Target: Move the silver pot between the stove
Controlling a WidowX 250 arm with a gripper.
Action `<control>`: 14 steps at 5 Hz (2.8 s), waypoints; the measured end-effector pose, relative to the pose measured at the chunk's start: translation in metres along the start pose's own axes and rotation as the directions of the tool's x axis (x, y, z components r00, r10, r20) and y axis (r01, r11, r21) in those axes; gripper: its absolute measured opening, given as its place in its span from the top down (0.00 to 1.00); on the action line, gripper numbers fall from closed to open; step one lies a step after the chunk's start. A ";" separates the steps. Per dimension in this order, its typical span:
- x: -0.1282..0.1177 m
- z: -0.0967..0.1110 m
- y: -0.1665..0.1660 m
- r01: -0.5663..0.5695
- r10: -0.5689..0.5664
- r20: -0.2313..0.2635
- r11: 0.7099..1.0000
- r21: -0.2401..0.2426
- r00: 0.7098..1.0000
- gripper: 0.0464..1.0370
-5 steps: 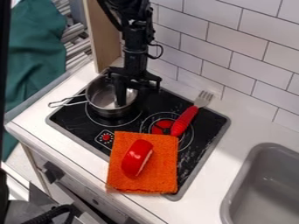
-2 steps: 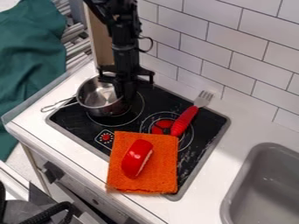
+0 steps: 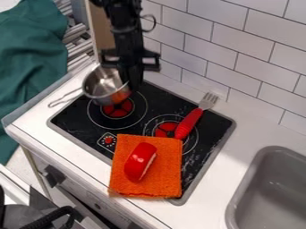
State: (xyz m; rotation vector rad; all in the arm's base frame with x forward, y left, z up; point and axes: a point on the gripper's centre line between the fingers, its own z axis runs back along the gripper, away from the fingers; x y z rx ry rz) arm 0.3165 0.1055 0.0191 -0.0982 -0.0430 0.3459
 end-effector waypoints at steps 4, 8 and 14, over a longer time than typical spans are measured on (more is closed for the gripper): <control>-0.016 -0.001 -0.062 0.219 -0.222 0.015 0.971 0.093 0.975 0.98; -0.017 -0.050 -0.052 0.254 -0.242 -0.124 0.962 0.097 0.962 0.96; -0.031 0.012 -0.036 0.175 -0.175 -0.001 0.985 0.004 0.985 0.03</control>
